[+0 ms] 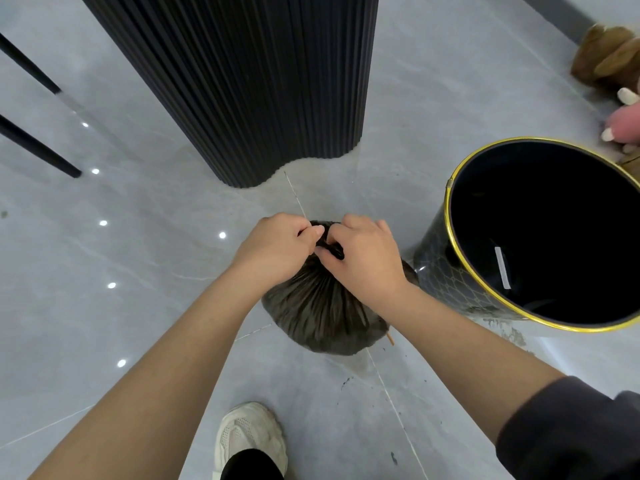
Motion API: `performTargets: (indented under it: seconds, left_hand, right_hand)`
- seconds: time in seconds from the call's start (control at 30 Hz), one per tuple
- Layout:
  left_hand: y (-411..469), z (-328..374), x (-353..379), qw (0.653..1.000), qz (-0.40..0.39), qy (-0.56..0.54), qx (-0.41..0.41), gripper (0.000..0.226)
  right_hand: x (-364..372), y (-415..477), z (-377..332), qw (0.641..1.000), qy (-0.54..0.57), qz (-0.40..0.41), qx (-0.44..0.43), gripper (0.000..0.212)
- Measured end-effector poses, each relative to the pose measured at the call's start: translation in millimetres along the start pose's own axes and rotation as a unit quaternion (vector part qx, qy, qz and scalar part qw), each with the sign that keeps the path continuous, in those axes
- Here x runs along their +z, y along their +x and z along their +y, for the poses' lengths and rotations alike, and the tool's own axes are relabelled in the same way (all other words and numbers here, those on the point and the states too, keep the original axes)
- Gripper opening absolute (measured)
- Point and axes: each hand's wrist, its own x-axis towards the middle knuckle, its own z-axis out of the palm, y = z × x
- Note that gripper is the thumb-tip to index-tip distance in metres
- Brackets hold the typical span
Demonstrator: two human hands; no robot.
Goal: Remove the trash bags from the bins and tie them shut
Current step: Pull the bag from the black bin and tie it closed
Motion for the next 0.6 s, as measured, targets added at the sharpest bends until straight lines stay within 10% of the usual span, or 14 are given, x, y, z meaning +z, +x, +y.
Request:
performTargets:
  seconds: [0.6]
  left_hand:
    - [-1.6,1.9,-2.5,0.999,-0.033,0.001,0.002,0.04]
  right_hand:
    - [-12.0,-0.6,8.4,0.997,0.04,-0.066,-0.007,0.025]
